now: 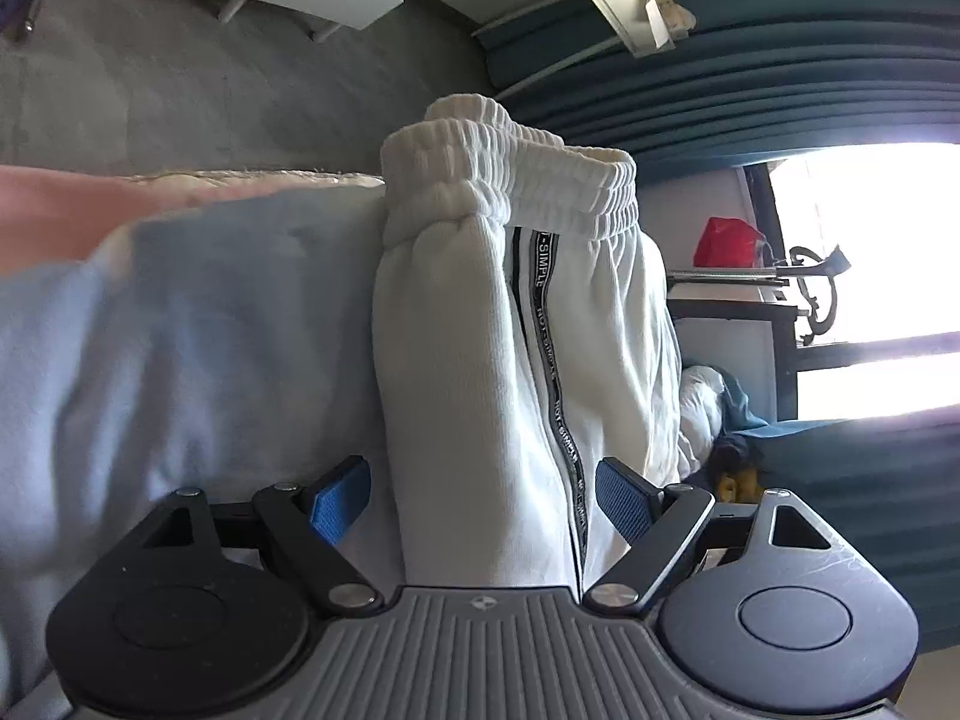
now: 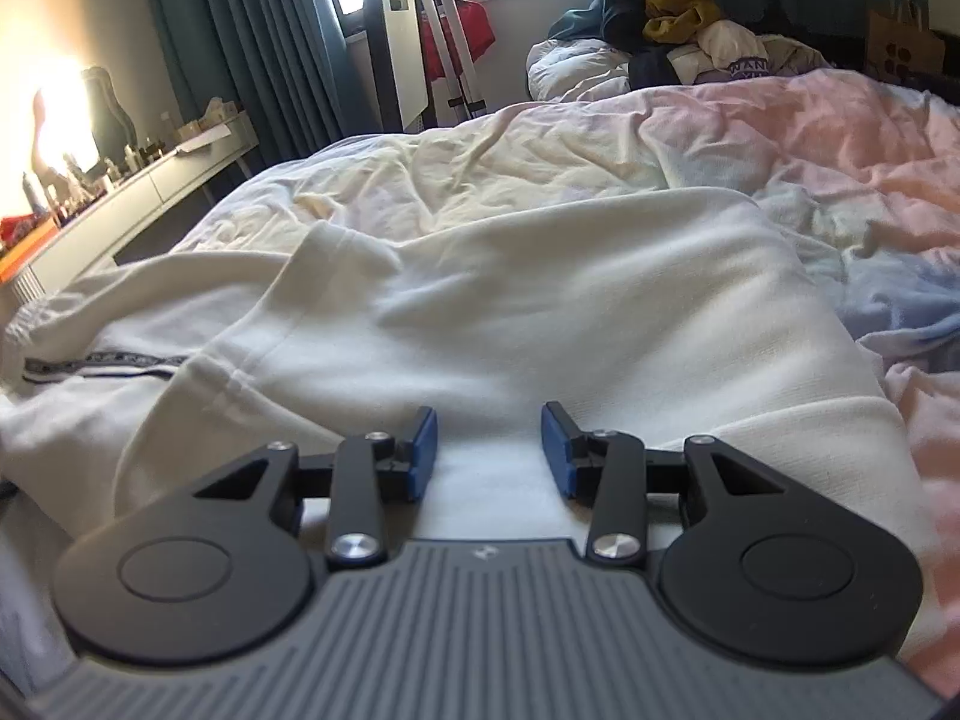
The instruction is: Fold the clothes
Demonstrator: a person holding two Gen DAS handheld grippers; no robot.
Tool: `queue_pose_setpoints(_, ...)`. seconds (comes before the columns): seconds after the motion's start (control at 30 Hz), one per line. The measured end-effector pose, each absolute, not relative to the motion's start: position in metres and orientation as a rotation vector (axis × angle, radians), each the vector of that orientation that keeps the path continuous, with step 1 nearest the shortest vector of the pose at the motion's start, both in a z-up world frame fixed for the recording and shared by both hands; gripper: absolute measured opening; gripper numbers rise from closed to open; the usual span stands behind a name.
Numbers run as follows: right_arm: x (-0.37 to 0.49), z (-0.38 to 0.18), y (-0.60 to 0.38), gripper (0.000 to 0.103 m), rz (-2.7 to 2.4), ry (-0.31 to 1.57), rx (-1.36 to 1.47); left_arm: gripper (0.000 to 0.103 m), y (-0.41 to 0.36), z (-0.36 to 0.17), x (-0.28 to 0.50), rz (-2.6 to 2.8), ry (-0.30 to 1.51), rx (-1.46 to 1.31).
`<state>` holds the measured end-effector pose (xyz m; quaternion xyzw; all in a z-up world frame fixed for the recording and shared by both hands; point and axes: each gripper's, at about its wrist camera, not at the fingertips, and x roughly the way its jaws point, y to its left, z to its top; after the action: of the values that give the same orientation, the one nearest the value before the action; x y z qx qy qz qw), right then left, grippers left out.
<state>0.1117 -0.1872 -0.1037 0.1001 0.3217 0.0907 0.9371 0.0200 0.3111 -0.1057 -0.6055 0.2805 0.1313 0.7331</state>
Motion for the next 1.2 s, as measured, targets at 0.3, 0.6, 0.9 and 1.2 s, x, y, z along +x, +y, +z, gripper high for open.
queue_pose_setpoints(0.3,0.106,-0.11,-0.184,0.042,0.234,0.613,0.234,0.082,0.313,-0.116,0.06,0.308,0.609,-1.242)
queue_pose_setpoints(0.6,0.107,-0.11,-0.179,0.042,0.245,0.61,0.198,0.016,0.318,-0.099,0.065,0.386,0.487,-1.081)
queue_pose_setpoints(0.9,0.097,-0.097,-0.215,0.04,0.22,0.614,0.43,0.013,0.24,-0.008,0.076,0.309,0.298,-0.702)
queue_pose_setpoints(1.2,0.062,-0.064,-0.298,0.043,0.0,0.468,0.685,0.013,0.083,0.077,0.104,0.117,0.161,-0.428)
